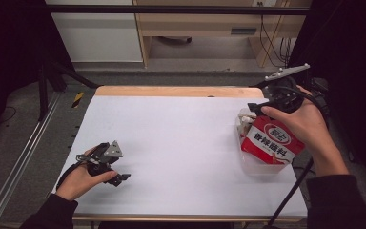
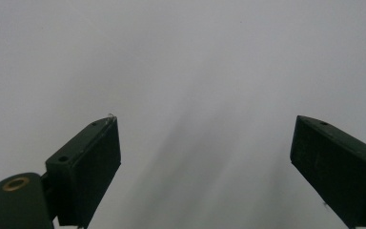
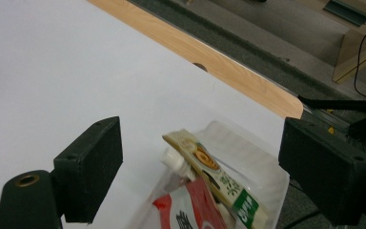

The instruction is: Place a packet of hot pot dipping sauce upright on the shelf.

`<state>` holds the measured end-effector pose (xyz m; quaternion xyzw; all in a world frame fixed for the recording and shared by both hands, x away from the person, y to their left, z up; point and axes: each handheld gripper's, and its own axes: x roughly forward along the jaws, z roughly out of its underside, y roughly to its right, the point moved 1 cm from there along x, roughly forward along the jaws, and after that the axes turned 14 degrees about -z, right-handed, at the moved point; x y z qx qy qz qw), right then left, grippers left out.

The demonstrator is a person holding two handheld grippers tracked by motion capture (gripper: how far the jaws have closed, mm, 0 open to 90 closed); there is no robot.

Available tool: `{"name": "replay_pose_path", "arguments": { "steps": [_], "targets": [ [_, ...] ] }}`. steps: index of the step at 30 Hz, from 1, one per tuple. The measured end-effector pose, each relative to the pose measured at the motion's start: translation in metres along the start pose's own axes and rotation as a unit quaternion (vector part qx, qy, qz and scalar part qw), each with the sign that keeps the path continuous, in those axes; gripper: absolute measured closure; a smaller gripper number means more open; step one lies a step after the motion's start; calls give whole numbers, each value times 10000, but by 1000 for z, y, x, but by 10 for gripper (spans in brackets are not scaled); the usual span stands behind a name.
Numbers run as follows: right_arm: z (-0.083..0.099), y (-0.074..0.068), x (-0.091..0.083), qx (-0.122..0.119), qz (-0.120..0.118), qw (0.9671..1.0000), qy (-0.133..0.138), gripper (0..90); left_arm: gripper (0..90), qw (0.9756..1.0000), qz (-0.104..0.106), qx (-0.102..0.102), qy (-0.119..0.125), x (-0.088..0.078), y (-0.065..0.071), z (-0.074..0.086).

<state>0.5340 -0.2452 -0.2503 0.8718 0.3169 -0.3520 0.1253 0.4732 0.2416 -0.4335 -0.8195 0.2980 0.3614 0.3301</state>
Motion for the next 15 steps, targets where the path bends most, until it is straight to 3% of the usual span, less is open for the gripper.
{"name": "replay_pose_path", "arguments": {
  "steps": [6,8,15],
  "targets": [
    [-16,-14,10,138,283,9995,9,160,97,10000,-8,-26,23,3,4,2],
    [-27,-26,13,135,331,9991,219,165,92,10000,42,-5,33,4,6,2],
    [-48,-54,23,-7,195,9988,448,164,89,10000,37,-4,78,5,8,0]
  ]
}}
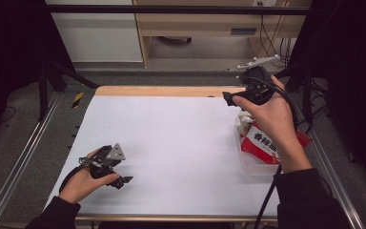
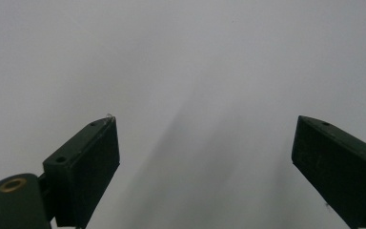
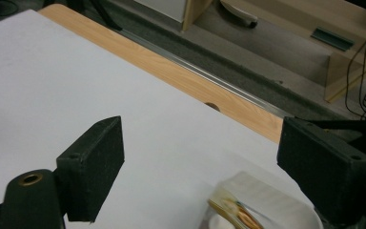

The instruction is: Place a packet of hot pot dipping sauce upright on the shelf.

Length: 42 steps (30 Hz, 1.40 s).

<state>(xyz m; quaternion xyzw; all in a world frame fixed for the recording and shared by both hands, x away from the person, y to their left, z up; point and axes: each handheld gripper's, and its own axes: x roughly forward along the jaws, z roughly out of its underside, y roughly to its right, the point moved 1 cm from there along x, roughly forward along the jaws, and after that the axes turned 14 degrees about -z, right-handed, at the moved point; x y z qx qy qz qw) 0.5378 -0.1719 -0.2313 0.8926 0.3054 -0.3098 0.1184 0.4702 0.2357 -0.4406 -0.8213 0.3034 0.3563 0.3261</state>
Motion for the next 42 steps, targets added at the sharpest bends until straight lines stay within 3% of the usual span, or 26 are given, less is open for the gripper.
{"name": "replay_pose_path", "arguments": {
  "steps": [2,3,6,9,15,27,36,42],
  "targets": [
    [-4,-14,10,-107,-129,9999,18,156,87,9999,-27,-97,78,0,1,-1],
    [-5,-18,13,-127,-166,9998,15,152,86,9998,-125,-110,127,1,2,-1],
    [-4,-26,22,-130,-232,9996,9,147,84,9996,-165,-158,162,2,1,0],
    [5,-40,38,-182,-321,9993,-30,139,79,9992,-252,-248,210,4,1,2],
    [23,-54,57,-253,-468,9986,-28,131,74,9982,-300,-406,310,4,-2,5],
    [61,-65,79,-86,-621,9980,89,124,69,9955,-387,-721,469,6,-7,14],
    [111,-72,102,58,-827,9965,59,93,60,9930,-549,-922,495,9,-8,22],
    [134,-76,112,-41,-804,9968,-14,77,60,9890,-718,-1115,658,8,-9,25]
  ]
}}
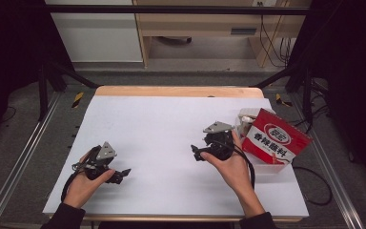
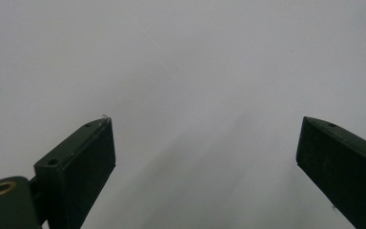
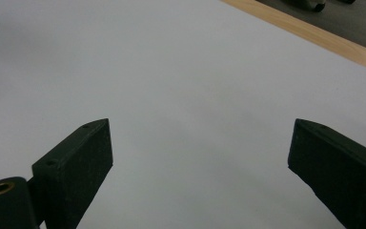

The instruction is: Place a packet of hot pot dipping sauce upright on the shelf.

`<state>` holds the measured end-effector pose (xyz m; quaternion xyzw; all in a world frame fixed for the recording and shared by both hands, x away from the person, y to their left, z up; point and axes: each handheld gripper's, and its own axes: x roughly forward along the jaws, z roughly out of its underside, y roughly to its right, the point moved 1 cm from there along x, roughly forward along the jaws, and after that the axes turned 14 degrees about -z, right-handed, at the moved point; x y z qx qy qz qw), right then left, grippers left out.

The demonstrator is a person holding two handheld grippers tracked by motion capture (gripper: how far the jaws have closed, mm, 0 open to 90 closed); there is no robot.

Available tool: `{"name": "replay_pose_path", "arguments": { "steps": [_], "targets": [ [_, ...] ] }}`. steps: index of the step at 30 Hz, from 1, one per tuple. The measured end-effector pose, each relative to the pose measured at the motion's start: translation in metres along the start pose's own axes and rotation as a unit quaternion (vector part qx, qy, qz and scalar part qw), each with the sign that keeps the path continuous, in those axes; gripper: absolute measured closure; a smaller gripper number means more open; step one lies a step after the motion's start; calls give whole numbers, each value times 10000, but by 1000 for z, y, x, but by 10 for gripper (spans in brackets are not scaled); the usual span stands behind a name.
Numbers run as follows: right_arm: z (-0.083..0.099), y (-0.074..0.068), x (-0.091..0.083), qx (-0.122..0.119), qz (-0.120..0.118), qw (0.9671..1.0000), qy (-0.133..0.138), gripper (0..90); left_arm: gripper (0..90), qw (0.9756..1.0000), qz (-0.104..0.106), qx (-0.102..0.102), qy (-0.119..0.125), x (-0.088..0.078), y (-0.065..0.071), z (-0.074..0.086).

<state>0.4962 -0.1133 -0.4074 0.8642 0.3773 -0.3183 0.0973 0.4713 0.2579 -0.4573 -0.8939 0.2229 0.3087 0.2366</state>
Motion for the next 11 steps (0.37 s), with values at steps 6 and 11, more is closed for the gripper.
{"name": "replay_pose_path", "arguments": {
  "steps": [6,11],
  "targets": [
    [25,0,13,10,-18,10000,-60,79,57,9996,-112,-198,146,-3,-4,5],
    [44,-4,18,-4,-66,10000,-53,79,57,9994,-192,-242,147,-3,-8,9]
  ]
}}
